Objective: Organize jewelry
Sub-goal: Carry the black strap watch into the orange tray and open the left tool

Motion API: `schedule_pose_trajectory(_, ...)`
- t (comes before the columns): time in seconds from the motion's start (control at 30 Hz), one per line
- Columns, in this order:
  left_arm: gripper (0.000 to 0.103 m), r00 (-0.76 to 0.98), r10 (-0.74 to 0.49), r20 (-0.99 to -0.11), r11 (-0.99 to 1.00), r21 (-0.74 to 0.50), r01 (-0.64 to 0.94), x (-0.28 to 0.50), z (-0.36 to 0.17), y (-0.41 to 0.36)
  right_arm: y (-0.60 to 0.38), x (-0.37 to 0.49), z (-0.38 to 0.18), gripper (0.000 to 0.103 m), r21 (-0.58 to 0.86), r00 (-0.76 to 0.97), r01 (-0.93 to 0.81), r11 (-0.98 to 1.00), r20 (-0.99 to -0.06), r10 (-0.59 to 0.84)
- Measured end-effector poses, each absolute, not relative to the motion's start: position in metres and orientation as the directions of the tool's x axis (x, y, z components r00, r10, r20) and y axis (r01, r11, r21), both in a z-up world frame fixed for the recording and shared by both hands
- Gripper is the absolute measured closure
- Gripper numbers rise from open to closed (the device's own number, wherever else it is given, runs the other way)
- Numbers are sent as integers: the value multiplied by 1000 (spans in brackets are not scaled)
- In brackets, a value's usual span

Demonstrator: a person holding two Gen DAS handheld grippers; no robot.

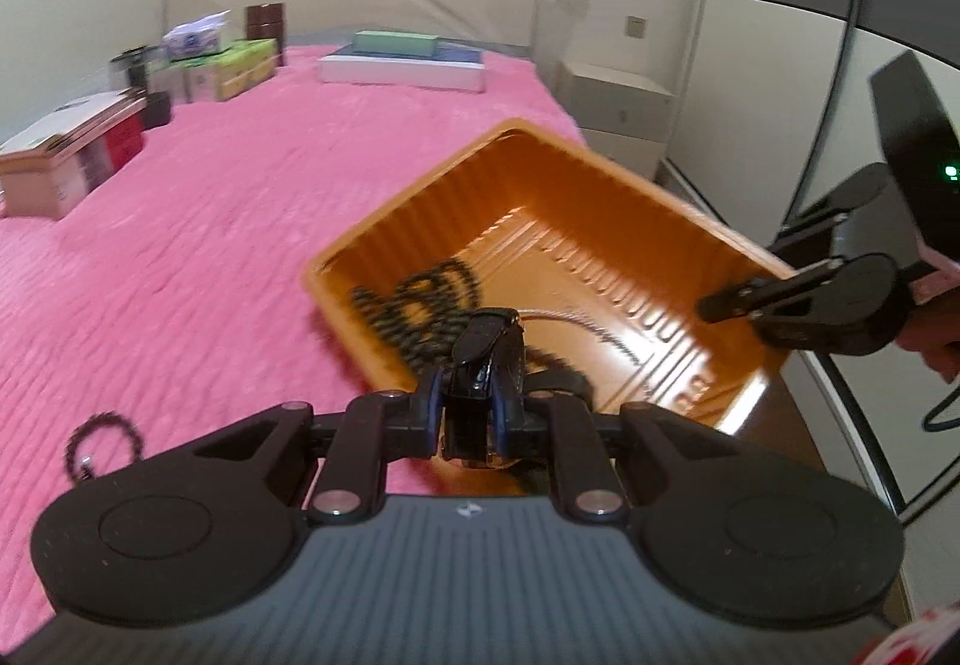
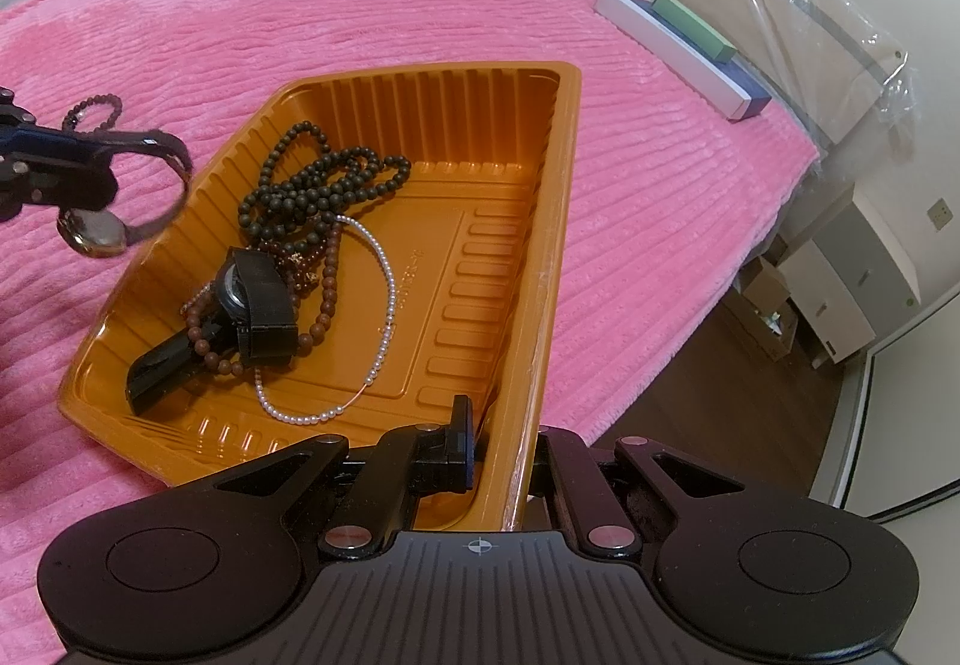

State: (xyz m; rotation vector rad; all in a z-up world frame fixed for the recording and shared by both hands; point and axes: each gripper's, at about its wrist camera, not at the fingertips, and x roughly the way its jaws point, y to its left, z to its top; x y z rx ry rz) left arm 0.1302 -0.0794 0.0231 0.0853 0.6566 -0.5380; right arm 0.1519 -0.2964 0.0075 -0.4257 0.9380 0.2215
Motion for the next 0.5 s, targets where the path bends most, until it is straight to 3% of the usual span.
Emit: schedule_pose_trajectory(0.5, 89, 608, -505, -612, 808, -88, 583, 130, 17, -107, -297, 152, 8, 99, -256, 577, -365, 895, -817, 1)
